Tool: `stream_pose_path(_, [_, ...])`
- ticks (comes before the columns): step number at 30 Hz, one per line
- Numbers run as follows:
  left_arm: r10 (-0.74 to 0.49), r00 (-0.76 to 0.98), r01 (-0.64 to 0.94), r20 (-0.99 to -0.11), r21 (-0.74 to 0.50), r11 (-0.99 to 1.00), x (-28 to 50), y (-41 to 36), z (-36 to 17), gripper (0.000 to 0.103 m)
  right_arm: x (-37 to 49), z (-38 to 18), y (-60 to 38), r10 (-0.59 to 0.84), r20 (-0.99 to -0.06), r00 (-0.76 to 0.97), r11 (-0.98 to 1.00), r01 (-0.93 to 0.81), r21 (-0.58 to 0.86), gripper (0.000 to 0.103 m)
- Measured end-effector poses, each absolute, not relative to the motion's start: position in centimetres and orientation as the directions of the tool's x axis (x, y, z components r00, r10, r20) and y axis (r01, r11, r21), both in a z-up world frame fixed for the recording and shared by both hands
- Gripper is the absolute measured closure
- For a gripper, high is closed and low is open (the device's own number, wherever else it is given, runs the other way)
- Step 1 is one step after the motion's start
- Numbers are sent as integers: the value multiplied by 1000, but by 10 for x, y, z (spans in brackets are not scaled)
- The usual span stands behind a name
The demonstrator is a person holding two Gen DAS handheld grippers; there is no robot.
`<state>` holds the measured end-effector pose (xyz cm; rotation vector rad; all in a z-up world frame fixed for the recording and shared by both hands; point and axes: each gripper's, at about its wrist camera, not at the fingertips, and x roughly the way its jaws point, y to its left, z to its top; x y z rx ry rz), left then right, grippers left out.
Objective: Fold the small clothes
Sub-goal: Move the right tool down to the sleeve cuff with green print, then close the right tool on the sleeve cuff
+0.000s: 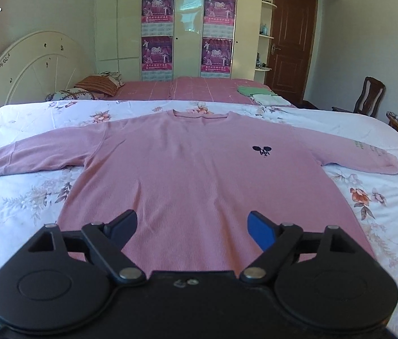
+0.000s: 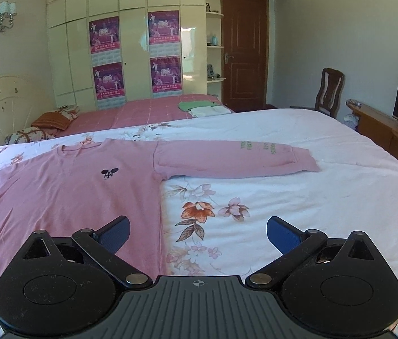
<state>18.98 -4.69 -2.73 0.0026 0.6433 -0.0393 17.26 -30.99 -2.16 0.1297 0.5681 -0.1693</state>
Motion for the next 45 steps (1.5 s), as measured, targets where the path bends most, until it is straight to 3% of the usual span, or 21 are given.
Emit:
stream_pose_path(2, [-27, 802, 33, -597, 0, 999, 206, -50, -28, 11, 186, -24, -318, -126, -560, 819, 976, 203, 77, 60])
stream_pose_path(4, [-24, 809, 21, -588, -12, 1000, 220, -52, -29, 8, 201, -28, -333, -116, -575, 810, 966, 226, 123, 60])
stream_pose_path(8, [-55, 803, 55, -593, -18, 998, 252, -60, -35, 26, 232, -33, -373, -133, -563, 816, 942, 281, 185, 60])
stream_pose_path(14, [-77, 761, 67, -644, -41, 997, 296, -71, -55, 30, 293, -56, -455, -187, -573, 798, 869, 407, 283, 60])
stream_pose_path(31, [-38, 693, 47, -720, -7, 999, 346, -87, -85, 31, 339, -122, -592, -224, -634, 740, 608, 614, 503, 60])
stream_pose_path(37, [-31, 679, 53, -733, 7, 999, 357, -96, -90, 29, 335, -133, -617, -172, -592, 787, 514, 585, 627, 60])
stream_pose_path(39, [-24, 671, 46, -741, 9, 999, 360, -96, -94, 27, 337, -132, -622, -171, -596, 785, 519, 585, 623, 89])
stream_pose_path(40, [-18, 663, 39, -748, 10, 999, 363, -95, -96, 27, 338, -132, -625, -164, -605, 779, 524, 588, 616, 95])
stream_pose_path(42, [4, 645, 28, -764, 29, 999, 366, -94, -103, 27, 338, -125, -625, -165, -602, 782, 568, 574, 590, 98])
stream_pose_path(45, [37, 631, 25, -775, 69, 997, 367, -87, -111, 26, 321, -88, -608, -247, -499, 831, 716, 504, 484, 98])
